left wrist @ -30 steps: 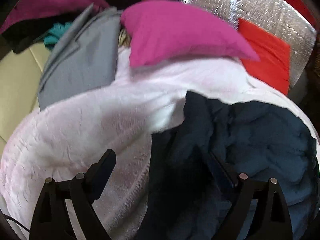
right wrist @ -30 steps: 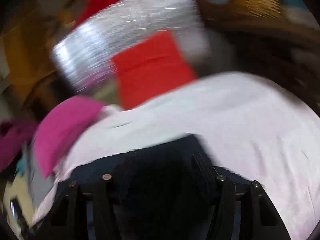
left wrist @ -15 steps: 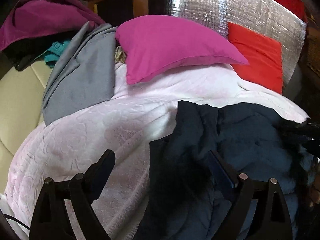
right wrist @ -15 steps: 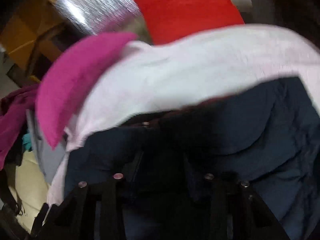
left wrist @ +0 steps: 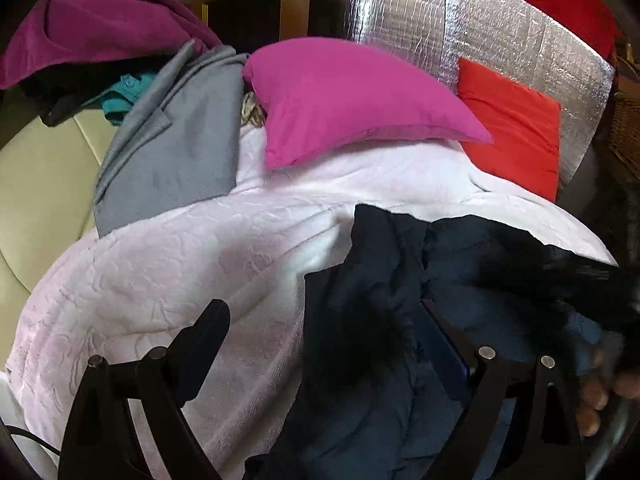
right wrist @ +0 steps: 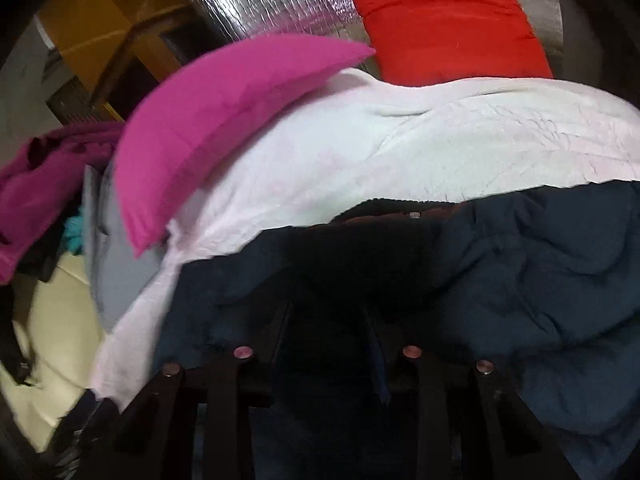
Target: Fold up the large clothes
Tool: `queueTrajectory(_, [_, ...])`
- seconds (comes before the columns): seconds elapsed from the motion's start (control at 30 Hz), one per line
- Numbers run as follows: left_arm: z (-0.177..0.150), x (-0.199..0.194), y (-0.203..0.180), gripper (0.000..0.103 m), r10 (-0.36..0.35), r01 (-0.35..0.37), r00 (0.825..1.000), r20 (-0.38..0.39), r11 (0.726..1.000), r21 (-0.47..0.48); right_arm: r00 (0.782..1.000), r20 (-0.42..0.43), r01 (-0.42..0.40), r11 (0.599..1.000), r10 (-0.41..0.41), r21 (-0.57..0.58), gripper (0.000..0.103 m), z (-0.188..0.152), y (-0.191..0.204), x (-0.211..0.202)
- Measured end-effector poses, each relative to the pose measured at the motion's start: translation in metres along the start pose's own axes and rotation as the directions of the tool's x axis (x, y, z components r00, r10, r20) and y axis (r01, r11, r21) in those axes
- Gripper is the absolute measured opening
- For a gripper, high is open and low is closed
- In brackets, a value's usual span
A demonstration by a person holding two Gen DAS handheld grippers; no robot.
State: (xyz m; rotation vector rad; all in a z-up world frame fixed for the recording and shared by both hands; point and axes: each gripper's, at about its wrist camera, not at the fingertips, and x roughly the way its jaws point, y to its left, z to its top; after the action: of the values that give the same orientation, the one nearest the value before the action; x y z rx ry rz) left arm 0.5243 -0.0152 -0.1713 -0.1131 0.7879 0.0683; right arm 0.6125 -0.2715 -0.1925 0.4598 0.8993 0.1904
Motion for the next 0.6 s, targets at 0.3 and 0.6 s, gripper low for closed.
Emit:
queueTrajectory(0.3, [-0.007,-0.030,-0.012,0.093,-0.015,0.013,0.996,0.093,1.000,0.021,0.944,0.141,0.287,0.953,-0.298,0.091,0.061,0.005,-0.069,-0.073])
queueTrajectory(0.6, [-0.017,-0.051,-0.021,0.093,-0.001,-0.011,0.990,0.138,0.996,0.088,0.928,0.010,0.366,0.916,-0.373,0.167,0.058,-0.006,-0.122,-0.039])
